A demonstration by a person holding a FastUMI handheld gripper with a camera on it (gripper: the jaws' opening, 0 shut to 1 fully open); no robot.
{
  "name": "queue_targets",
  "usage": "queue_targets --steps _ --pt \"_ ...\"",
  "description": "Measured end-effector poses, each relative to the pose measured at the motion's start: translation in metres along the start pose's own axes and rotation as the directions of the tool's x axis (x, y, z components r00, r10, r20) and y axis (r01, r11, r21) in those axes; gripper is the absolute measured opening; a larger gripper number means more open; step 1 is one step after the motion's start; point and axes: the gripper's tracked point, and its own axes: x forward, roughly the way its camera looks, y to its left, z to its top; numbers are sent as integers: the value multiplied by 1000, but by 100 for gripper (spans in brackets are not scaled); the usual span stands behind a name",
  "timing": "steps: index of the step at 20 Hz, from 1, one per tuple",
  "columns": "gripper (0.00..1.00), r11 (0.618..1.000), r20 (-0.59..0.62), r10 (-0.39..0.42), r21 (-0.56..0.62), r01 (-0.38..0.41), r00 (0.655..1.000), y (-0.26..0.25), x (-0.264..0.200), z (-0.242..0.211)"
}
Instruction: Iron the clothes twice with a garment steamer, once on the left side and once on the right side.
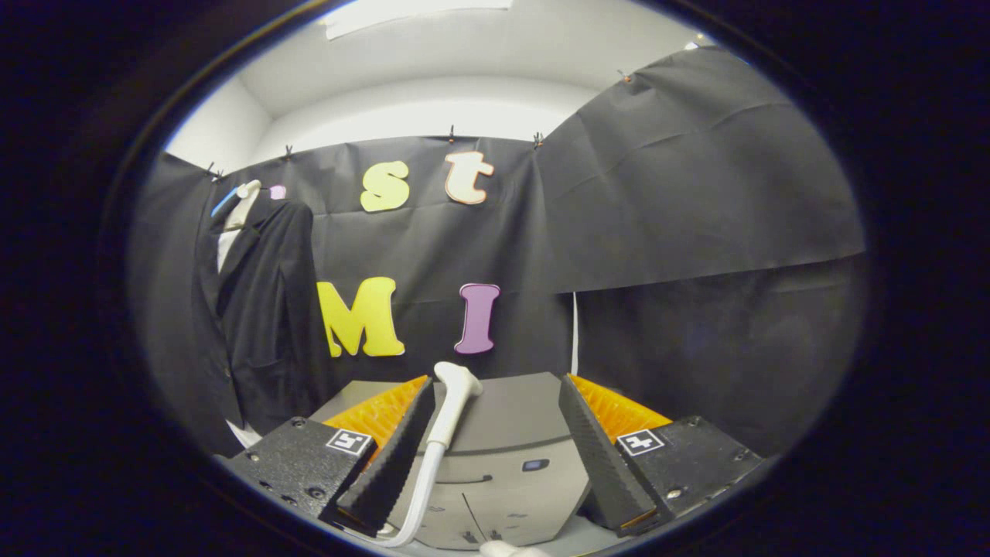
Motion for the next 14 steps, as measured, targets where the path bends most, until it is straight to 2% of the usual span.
queue_targets --steps 7,11,14 --pt "100 995 -124 93 38 -89 988 23 115 -3" --pt "100 992 -217 128 23 -126 968 36 171 -29" --pt "100 988 -304 153 21 -154 940 49 205 -57"
